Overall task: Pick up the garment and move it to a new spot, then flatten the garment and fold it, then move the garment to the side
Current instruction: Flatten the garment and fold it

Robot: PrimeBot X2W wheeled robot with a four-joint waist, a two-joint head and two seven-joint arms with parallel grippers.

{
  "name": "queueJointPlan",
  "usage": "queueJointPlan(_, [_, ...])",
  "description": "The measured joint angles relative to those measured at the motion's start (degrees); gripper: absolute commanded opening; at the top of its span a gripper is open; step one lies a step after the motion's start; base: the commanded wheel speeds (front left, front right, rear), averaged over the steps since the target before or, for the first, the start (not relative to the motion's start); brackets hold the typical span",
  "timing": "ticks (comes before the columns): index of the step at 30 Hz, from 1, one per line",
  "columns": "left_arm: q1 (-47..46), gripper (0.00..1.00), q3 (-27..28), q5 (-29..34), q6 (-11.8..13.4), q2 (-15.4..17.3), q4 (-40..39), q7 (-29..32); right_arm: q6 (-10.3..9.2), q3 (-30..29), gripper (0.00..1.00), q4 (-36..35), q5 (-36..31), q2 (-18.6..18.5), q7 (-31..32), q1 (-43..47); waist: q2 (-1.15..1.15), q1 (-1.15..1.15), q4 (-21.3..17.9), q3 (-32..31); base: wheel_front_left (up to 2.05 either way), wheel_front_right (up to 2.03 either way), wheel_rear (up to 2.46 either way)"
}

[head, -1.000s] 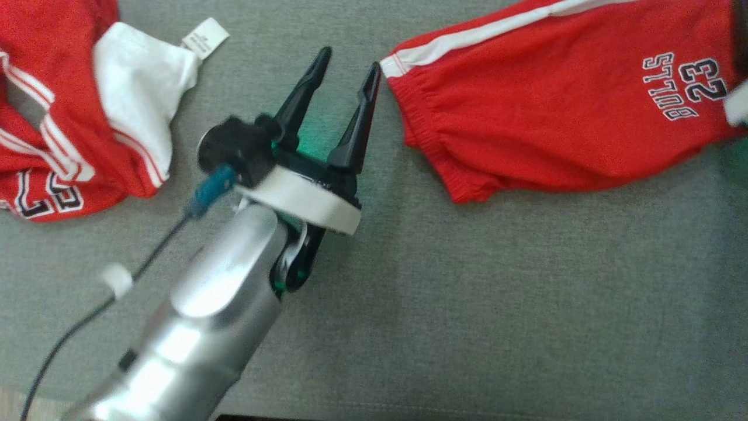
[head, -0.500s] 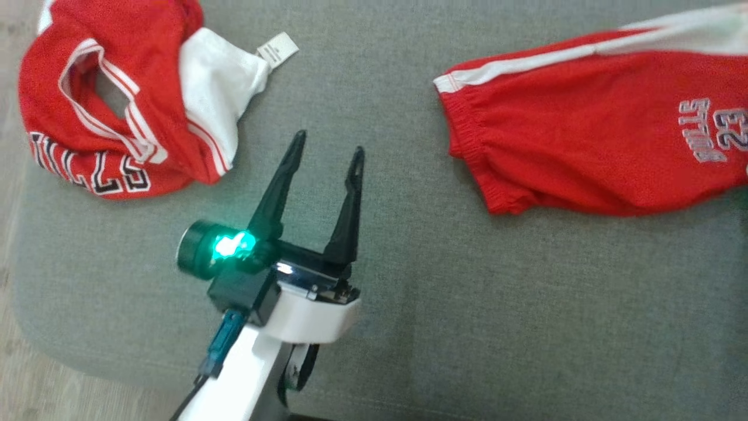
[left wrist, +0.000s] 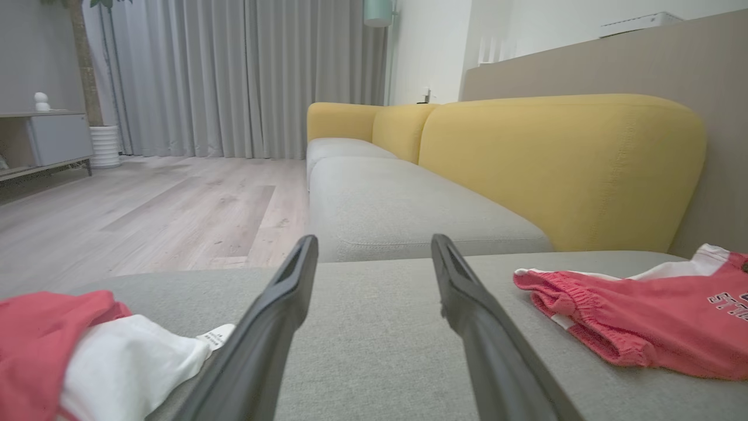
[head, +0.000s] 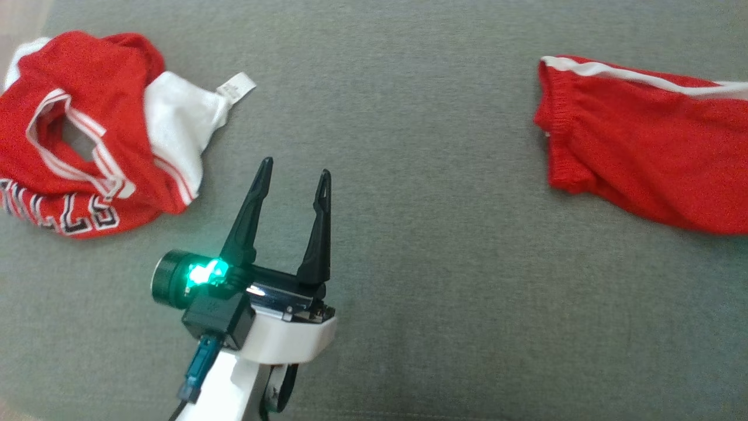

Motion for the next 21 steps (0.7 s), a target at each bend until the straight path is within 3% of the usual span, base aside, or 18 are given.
queueJointPlan(4, [0.0, 1.00, 0.6, 0.6, -1.1, -0.3, 0.5, 0.0, 0.00, 1.2, 0.00, -4.9, 0.3, 2.6, -0.1, -2.7, 0.00, 0.00, -1.7, -0.7, 0.00, 0.00, 0.00])
queueJointPlan(12, [0.3, 1.00, 1.0, 1.2, -2.0, -0.5, 2.0, 0.0, 0.00, 6.3, 0.00, -19.3, 1.7, 11.8, 4.8, -4.6, 0.00, 0.00, -2.8, -3.8, 0.00, 0.00, 0.00])
queueJointPlan(17, [1.4, 1.00, 0.9, 1.1, -2.0, -0.6, 2.3, 0.0, 0.00, 9.5, 0.00, -23.0, -0.3, 17.3, 8.1, -3.6, 0.00, 0.00, -1.9, -4.5, 0.00, 0.00, 0.00])
queueJointPlan(18, [1.6, 1.00, 0.8, 0.9, -2.2, -0.6, 2.4, 0.0, 0.00, 10.4, 0.40, -23.6, -0.8, 18.8, 8.7, -3.0, 0.00, 0.00, -1.6, -4.6, 0.00, 0.00, 0.00])
queueJointPlan(19, [1.6, 1.00, 0.8, 0.7, -2.4, -0.6, 2.6, 0.0, 0.00, 11.2, 1.00, -23.9, -1.3, 20.3, 9.3, -2.4, 0.00, 0.00, -1.4, -4.7, 0.00, 0.00, 0.00])
queueJointPlan(21, [1.7, 1.00, 0.8, 0.7, -2.4, -0.6, 3.0, 0.0, 0.00, 11.8, 1.00, -24.6, -1.7, 22.6, 9.0, -0.6, 0.00, 0.00, -0.9, -5.2, 0.00, 0.00, 0.00])
